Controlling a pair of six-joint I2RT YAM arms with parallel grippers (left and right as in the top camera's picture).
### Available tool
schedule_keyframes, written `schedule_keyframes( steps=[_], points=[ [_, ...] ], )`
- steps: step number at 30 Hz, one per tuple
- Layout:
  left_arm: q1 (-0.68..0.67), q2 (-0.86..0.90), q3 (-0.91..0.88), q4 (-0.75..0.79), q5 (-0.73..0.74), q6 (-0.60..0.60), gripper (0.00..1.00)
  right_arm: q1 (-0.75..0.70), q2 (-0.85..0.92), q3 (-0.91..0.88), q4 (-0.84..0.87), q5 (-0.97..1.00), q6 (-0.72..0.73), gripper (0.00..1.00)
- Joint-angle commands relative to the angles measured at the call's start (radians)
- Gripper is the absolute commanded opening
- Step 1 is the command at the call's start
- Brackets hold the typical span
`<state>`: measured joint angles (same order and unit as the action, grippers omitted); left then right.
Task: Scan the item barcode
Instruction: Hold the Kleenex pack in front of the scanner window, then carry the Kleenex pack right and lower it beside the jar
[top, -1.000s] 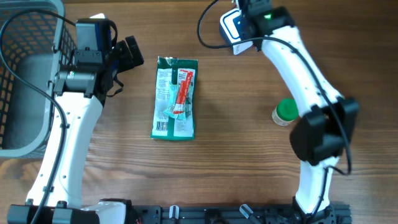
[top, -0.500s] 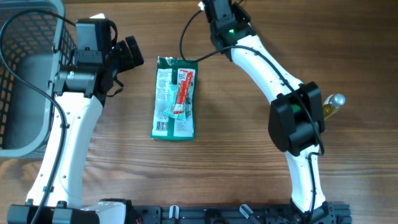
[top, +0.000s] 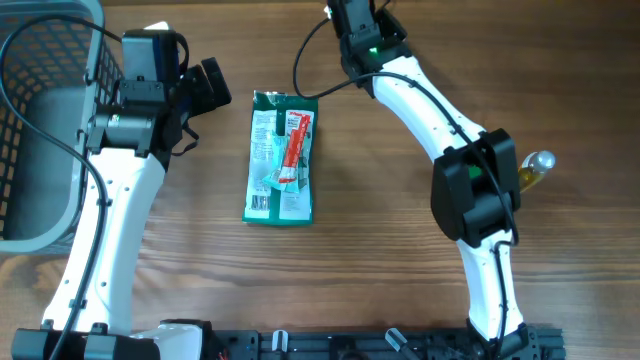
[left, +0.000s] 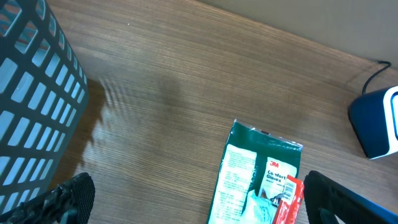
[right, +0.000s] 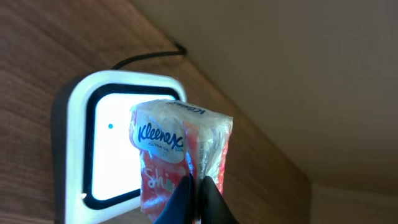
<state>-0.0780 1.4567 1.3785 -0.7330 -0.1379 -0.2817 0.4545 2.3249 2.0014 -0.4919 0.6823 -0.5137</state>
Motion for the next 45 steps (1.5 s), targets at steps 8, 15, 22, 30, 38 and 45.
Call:
schedule_keyframes(
  steps=[8,15,22,30,38,45],
  points=[
    [0.003,-0.003,0.012,0.002,-0.01,0.016,1.0,-0.006,0.049,0.0,-0.006,-0.005,0.084,0.04],
    [0.003,-0.003,0.012,0.002,-0.01,0.016,1.0,-0.007,-0.101,0.0,-0.043,0.032,0.146,0.04],
    [0.003,-0.003,0.012,0.002,-0.01,0.016,1.0,-0.016,-0.43,0.0,-0.289,-0.098,0.323,0.04],
    [0.003,-0.003,0.012,0.002,-0.01,0.016,1.0,-0.153,-0.63,0.0,-0.805,-0.369,0.558,0.04],
    [0.003,-0.003,0.012,0.002,-0.01,0.016,1.0,-0.334,-0.616,-0.121,-1.049,-0.487,0.67,0.04],
    [0.003,-0.003,0.012,0.002,-0.01,0.016,1.0,-0.358,-0.616,-0.325,-0.93,-0.399,0.67,0.04]
  ],
)
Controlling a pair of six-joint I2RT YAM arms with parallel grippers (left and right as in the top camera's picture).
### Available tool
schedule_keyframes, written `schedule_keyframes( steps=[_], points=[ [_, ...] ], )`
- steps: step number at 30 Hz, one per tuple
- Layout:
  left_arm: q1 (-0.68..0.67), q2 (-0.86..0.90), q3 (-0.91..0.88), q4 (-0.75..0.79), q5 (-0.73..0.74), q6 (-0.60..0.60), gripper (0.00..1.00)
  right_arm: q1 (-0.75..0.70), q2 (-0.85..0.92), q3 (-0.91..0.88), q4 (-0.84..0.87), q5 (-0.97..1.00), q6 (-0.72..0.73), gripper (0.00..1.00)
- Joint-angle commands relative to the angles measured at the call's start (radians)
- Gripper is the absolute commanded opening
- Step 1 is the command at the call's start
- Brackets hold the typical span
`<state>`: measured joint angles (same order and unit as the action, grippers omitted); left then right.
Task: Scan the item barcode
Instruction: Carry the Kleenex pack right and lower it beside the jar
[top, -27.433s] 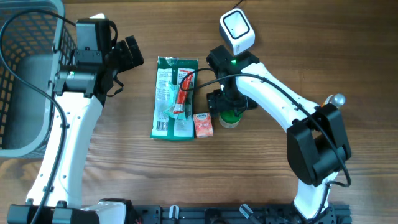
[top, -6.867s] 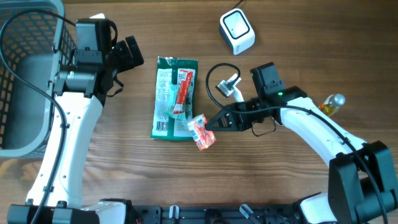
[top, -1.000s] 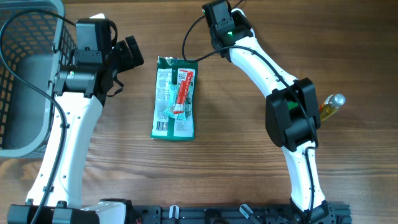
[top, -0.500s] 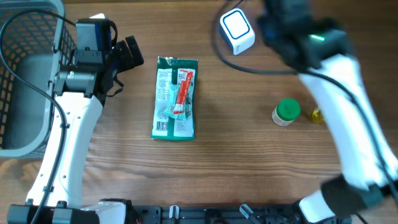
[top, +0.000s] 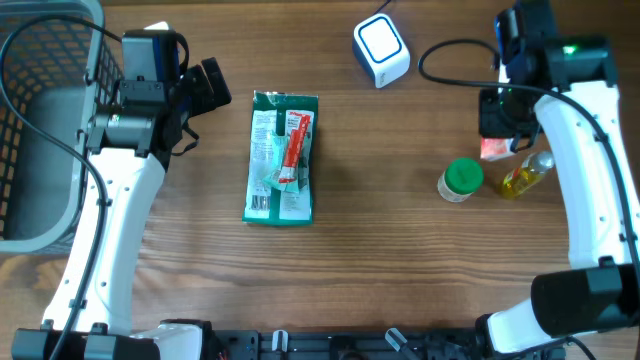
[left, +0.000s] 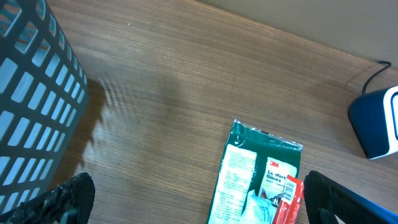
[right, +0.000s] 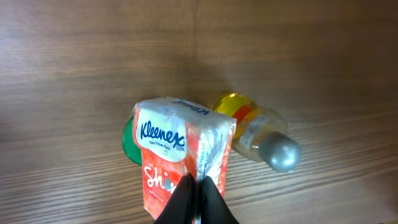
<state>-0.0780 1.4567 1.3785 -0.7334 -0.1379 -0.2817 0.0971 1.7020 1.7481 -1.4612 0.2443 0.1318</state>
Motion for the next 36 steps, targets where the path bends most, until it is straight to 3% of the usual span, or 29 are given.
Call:
schedule_keyframes(
  steps=[1,6,13,19,31,36],
  points=[
    [0.003,-0.003,0.012,0.003,-0.01,0.016,1.0,0.0,0.007,-0.108,0.068,0.062,0.025,0.04],
    [0.003,-0.003,0.012,0.003,-0.01,0.016,1.0,0.0,0.007,-0.254,0.189,0.127,0.024,0.04],
    [0.003,-0.003,0.012,0.003,-0.01,0.016,1.0,0.0,0.007,-0.309,0.217,-0.188,-0.009,0.04],
    [0.003,-0.003,0.012,0.003,-0.01,0.016,1.0,0.0,0.007,-0.309,0.179,-0.238,-0.008,0.04],
    [0.003,-0.003,0.012,0.003,-0.01,0.016,1.0,0.0,0.007,-0.311,0.193,0.18,0.058,0.04],
    [0.003,-0.003,0.012,0.003,-0.01,0.016,1.0,0.0,0.007,-0.311,0.207,0.211,0.051,0.04]
  ],
)
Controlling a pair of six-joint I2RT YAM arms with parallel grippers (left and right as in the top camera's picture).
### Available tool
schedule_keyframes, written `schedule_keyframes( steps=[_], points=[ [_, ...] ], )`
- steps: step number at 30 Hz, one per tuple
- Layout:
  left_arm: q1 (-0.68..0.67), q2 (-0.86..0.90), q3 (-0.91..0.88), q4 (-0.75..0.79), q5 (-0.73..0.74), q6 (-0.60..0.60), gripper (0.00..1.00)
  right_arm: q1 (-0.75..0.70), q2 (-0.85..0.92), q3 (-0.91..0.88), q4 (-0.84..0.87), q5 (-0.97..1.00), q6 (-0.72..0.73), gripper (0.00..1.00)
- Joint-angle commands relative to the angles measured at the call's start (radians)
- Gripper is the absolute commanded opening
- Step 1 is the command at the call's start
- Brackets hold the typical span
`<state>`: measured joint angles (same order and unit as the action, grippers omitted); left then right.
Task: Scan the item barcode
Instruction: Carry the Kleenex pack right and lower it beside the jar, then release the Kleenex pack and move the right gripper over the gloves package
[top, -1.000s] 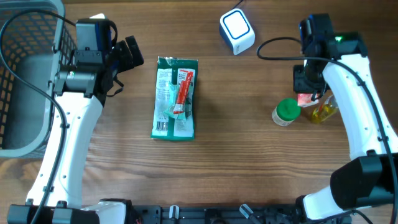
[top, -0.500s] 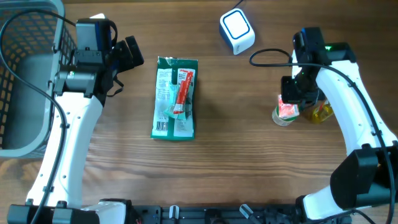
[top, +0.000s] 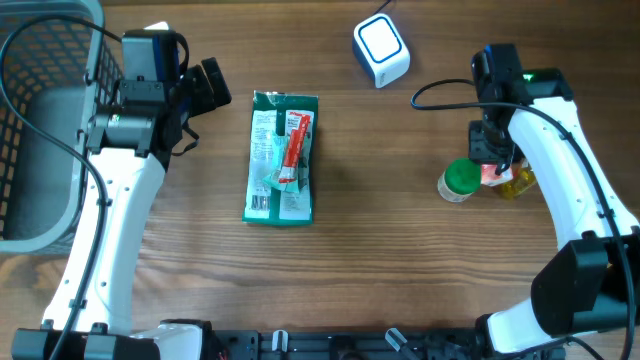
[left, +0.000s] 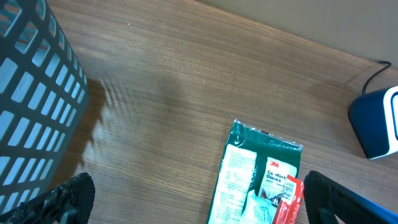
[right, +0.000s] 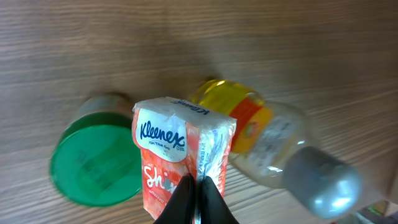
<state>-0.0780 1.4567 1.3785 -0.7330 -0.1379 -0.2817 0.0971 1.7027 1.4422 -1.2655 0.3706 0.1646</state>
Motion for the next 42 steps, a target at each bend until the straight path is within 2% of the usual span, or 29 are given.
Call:
schedule_keyframes(
  steps=[1,3,6,10,14,19,23,28,29,30,31,36,40,42],
  points=[
    [0.003,-0.003,0.012,0.002,-0.01,0.016,1.0,0.0,0.006,-0.005,0.013,0.085,0.018,0.05],
    [0.003,-0.003,0.012,0.002,-0.01,0.016,1.0,0.0,0.006,-0.005,0.02,0.085,0.01,0.06],
    [0.003,-0.003,0.012,0.002,-0.01,0.016,1.0,0.0,0.006,-0.005,0.034,0.085,-0.007,0.29],
    [0.003,-0.003,0.012,0.002,-0.01,0.016,1.0,0.0,0.006,-0.005,0.046,0.054,-0.008,0.43],
    [0.003,-0.003,0.012,0.002,-0.01,0.016,1.0,0.0,0.006,-0.005,0.078,-0.072,-0.008,0.44],
    [0.003,-0.003,0.012,0.002,-0.01,0.016,1.0,0.009,0.006,-0.006,0.13,-0.428,-0.005,0.38],
    [0.003,-0.003,0.012,0.002,-0.01,0.016,1.0,0.049,0.008,-0.011,0.188,-0.631,0.015,0.38],
    [0.003,-0.003,0.012,0.002,-0.01,0.016,1.0,0.147,0.008,-0.011,0.283,-0.711,0.262,0.4],
    [0.003,-0.003,0.012,0.002,-0.01,0.016,1.0,0.172,0.008,-0.011,0.308,-0.713,0.292,0.44],
    [0.003,-0.003,0.012,0.002,-0.01,0.016,1.0,0.199,0.008,-0.011,0.335,-0.713,0.317,0.53],
    [0.003,-0.003,0.012,0.002,-0.01,0.016,1.0,0.22,0.008,-0.011,0.354,-0.713,0.335,0.67],
    [0.003,-0.003,0.012,0.002,-0.01,0.016,1.0,0.399,0.011,-0.011,0.538,-0.71,0.512,1.0],
    [0.003,-0.003,0.012,0.002,-0.01,0.016,1.0,0.489,0.025,-0.011,0.609,-0.648,0.602,1.0],
    [0.003,-0.003,0.012,0.002,-0.01,0.016,1.0,0.521,0.042,-0.012,0.629,-0.607,0.627,0.87]
  ],
)
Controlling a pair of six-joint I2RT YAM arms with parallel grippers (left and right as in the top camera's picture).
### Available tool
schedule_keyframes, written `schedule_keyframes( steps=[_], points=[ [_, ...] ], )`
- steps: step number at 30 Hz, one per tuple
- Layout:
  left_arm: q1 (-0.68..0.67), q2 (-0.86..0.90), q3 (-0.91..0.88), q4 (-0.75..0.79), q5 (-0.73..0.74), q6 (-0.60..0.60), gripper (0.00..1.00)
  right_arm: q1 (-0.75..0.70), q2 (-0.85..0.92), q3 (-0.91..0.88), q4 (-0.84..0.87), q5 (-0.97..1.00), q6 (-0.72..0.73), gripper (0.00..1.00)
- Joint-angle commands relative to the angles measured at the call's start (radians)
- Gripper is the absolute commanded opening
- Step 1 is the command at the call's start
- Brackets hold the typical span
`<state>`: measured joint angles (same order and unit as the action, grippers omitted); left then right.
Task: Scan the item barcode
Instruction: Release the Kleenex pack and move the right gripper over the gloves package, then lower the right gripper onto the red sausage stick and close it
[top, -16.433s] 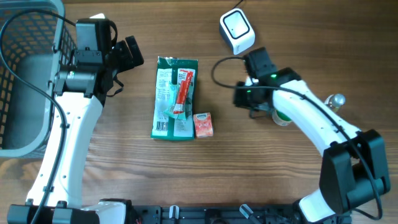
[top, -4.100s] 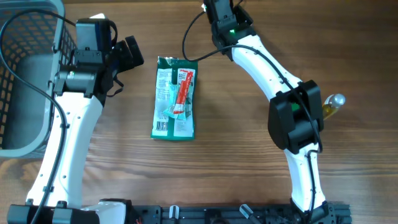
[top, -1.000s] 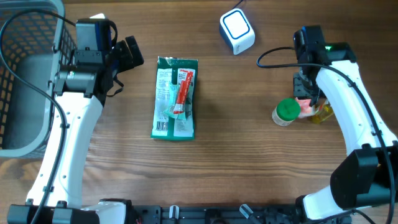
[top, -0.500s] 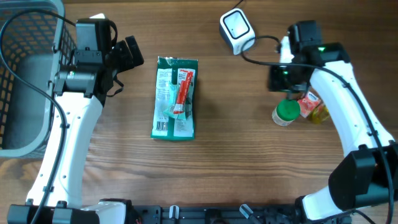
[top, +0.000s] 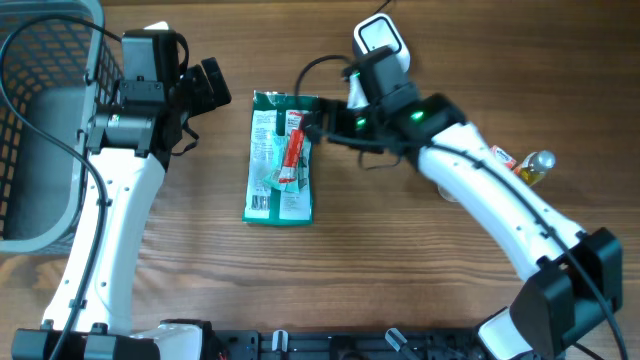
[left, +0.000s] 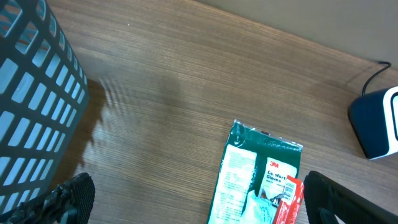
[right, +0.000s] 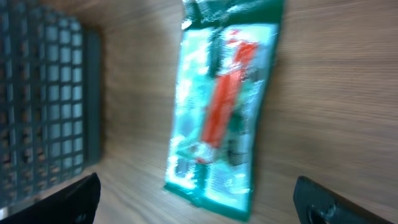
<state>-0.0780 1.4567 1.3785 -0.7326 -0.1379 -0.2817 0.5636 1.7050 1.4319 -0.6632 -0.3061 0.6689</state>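
A green 3M glove package (top: 281, 158) with a red tube on it lies flat at mid-table, also in the left wrist view (left: 261, 180) and blurred in the right wrist view (right: 224, 106). The white-and-blue scanner (top: 380, 42) stands at the back. My right gripper (top: 318, 127) hovers open by the package's upper right edge, jaws wide and empty (right: 202, 208). A Kleenex packet (top: 503, 157) lies on the right. My left gripper (top: 205, 90) is open and empty left of the package (left: 199, 205).
A grey mesh basket (top: 40, 120) fills the left end of the table. An oil bottle (top: 535, 165) lies beside the Kleenex packet, and my right arm covers most of a jar there. The scanner's cable runs off the back edge.
My right gripper was shut on the Kleenex packet between the green-lidded jar and the bottle. Now it is open, the packet lies by the bottle, and the gripper is over the glove package.
My right gripper first held the Kleenex packet against the scanner's lit face. Then it held the packet at the right over the jar and bottle, then low between them. Now the packet rests there and the open gripper is at the glove package. The left arm stayed still.
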Motion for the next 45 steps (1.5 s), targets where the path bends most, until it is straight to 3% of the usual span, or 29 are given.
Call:
schedule_keyframes(
  steps=[1,4,9,15,24,45],
  points=[
    [0.003,-0.003,0.012,0.002,-0.01,0.016,1.0,0.072,0.05,-0.002,0.039,0.09,0.126,0.79],
    [0.003,-0.003,0.012,0.002,-0.01,0.016,1.0,0.108,0.103,-0.002,0.081,0.099,0.124,0.63],
    [0.003,-0.003,0.012,0.002,-0.01,0.016,1.0,0.121,0.174,-0.002,0.121,0.1,0.126,0.5],
    [0.003,-0.003,0.012,0.002,-0.01,0.016,1.0,0.121,0.249,-0.002,0.147,0.095,0.141,0.49],
    [0.003,-0.003,0.012,0.002,-0.01,0.016,1.0,0.136,0.314,-0.006,0.15,0.035,0.154,0.33],
    [0.003,-0.003,0.012,0.002,-0.01,0.016,1.0,0.159,0.334,-0.021,0.146,0.04,0.196,0.27]
  ],
)
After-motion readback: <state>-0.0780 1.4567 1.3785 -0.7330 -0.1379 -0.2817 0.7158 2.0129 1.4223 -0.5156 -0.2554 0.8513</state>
